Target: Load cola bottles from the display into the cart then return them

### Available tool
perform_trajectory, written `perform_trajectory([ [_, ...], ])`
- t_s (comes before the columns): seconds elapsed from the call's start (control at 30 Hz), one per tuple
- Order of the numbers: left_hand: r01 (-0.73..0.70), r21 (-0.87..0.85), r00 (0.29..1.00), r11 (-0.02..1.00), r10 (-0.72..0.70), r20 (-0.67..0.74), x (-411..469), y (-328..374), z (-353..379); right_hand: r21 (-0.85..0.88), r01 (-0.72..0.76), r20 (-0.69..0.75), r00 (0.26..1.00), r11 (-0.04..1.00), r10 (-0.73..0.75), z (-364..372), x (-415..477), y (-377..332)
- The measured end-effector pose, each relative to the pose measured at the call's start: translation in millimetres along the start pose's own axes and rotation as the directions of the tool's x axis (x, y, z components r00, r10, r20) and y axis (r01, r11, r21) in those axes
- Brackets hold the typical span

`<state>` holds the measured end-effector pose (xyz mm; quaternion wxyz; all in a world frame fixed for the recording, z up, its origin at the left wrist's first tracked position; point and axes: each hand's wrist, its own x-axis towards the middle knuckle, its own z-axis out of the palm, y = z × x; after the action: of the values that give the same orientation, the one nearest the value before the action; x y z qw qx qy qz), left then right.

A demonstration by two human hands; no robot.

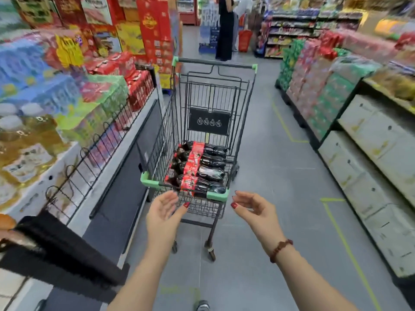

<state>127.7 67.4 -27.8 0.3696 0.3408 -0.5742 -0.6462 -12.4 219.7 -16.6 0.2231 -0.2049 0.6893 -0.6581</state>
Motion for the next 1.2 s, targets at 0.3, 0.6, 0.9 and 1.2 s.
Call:
perform_trajectory([
  [0.3, 0.138, 0.033, 0.989, 0.990, -0.136, -0.050, 131, -19, 30, -0.051, -0.091, 0.077, 0.992, 0.995, 0.095, 31, 140, 6],
  [0.6, 0.307, 0.010, 0.907, 0.952, -0.289, -0.305, 225, -53, 65, -0.153, -0.207, 0.272, 0.931, 0.966, 0.243, 53, 289, 42],
  [0.9, 0.600, 0.001, 0.720, 0.800, -0.540, -0.437, 313, -101, 89, -0.264, -0.451, 0.326, 0.790, 0.853, 0.519, 82, 373, 103],
  [1.2, 0.833, -0.029, 0.505, 0.552, -0.781, -0.368, 380, -186, 76, -0.457, -0.641, 0.044, 0.676, 0.617, 0.736, 97, 381, 196],
])
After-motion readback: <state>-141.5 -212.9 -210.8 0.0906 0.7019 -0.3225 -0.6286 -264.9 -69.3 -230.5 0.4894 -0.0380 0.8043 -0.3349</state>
